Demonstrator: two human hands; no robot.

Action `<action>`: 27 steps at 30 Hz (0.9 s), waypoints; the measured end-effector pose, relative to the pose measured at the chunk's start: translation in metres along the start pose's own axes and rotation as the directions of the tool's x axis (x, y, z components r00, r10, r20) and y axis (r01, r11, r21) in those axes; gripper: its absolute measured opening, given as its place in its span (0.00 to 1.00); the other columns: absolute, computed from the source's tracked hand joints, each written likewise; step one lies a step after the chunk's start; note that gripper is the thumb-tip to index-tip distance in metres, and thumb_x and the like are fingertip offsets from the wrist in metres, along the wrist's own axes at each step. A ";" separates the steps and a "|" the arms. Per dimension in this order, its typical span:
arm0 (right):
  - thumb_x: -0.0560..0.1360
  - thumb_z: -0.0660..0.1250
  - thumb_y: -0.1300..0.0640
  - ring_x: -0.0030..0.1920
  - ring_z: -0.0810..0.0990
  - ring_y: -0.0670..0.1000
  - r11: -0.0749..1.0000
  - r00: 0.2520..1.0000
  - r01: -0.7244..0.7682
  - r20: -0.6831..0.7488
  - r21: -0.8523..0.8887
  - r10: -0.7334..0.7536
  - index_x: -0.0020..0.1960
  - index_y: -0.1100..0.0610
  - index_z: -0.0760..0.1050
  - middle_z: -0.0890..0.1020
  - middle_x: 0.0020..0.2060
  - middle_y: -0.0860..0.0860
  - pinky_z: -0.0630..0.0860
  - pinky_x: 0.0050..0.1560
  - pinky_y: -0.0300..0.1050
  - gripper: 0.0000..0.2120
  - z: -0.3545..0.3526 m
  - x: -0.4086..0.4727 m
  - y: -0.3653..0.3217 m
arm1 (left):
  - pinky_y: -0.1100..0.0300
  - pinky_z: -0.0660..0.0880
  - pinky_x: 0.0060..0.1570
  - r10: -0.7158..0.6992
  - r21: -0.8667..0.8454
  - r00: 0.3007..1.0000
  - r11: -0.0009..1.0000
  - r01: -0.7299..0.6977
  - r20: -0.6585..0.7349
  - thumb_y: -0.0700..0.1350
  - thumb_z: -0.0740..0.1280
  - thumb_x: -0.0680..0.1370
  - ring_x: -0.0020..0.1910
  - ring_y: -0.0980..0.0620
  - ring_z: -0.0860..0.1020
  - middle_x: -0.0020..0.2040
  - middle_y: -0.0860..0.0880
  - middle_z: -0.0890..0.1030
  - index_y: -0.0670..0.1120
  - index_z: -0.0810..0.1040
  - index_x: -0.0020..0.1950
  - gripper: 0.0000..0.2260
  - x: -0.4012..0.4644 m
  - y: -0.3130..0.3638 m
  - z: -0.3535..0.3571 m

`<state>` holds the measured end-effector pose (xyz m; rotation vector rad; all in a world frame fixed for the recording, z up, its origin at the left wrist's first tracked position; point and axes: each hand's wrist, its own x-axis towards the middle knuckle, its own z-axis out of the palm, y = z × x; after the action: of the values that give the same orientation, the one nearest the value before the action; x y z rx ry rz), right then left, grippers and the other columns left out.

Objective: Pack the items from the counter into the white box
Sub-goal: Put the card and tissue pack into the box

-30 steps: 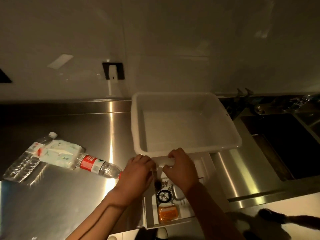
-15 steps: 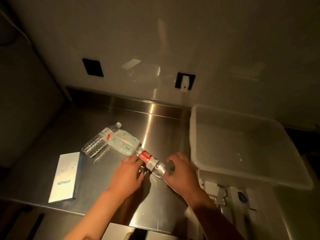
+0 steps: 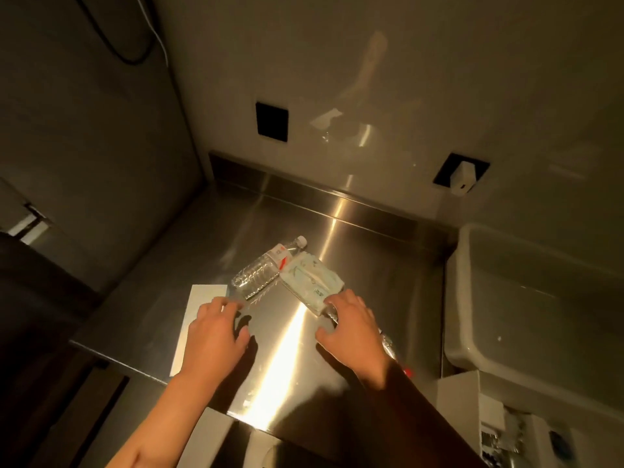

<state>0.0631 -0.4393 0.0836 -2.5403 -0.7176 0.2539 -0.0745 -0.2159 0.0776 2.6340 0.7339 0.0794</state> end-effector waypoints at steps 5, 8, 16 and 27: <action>0.65 0.67 0.42 0.62 0.71 0.52 0.994 0.993 -0.062 0.092 -0.089 0.070 0.68 0.46 0.70 0.71 0.63 0.47 0.71 0.62 0.51 0.32 0.021 0.040 -0.009 | 0.42 0.75 0.61 -0.210 0.062 0.977 0.976 0.208 0.026 0.58 0.72 0.74 0.69 0.41 0.67 0.72 0.45 0.68 0.49 0.68 0.73 0.31 0.009 -0.034 0.007; 0.65 0.71 0.42 0.64 0.69 0.53 0.988 0.990 -0.059 0.116 -0.140 0.075 0.70 0.46 0.68 0.69 0.65 0.49 0.69 0.62 0.50 0.35 0.032 0.065 -0.007 | 0.37 0.76 0.56 -0.270 0.054 0.962 0.962 0.268 0.041 0.59 0.74 0.71 0.68 0.40 0.66 0.71 0.44 0.66 0.49 0.65 0.73 0.35 0.014 -0.045 0.017; 0.65 0.70 0.33 0.63 0.72 0.58 0.990 0.998 -0.015 -0.059 -0.142 0.007 0.74 0.51 0.65 0.71 0.67 0.55 0.75 0.60 0.57 0.43 0.059 0.101 -0.001 | 0.40 0.76 0.54 -0.360 -0.008 0.923 0.931 0.364 0.136 0.61 0.77 0.68 0.66 0.39 0.67 0.73 0.46 0.59 0.52 0.54 0.75 0.45 0.029 -0.066 0.037; 0.71 0.66 0.30 0.52 0.80 0.59 0.963 0.999 -0.030 -0.048 -0.266 0.018 0.73 0.53 0.60 0.79 0.55 0.55 0.78 0.54 0.56 0.41 0.087 0.123 -0.002 | 0.46 0.73 0.47 -0.468 -0.077 0.872 0.873 0.481 0.142 0.57 0.77 0.63 0.58 0.40 0.71 0.61 0.46 0.68 0.55 0.51 0.77 0.50 0.028 -0.076 0.041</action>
<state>0.1401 -0.3374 0.0039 -2.8013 -0.7477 0.1120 -0.0804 -0.1570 0.0083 2.2567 1.2724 -0.1716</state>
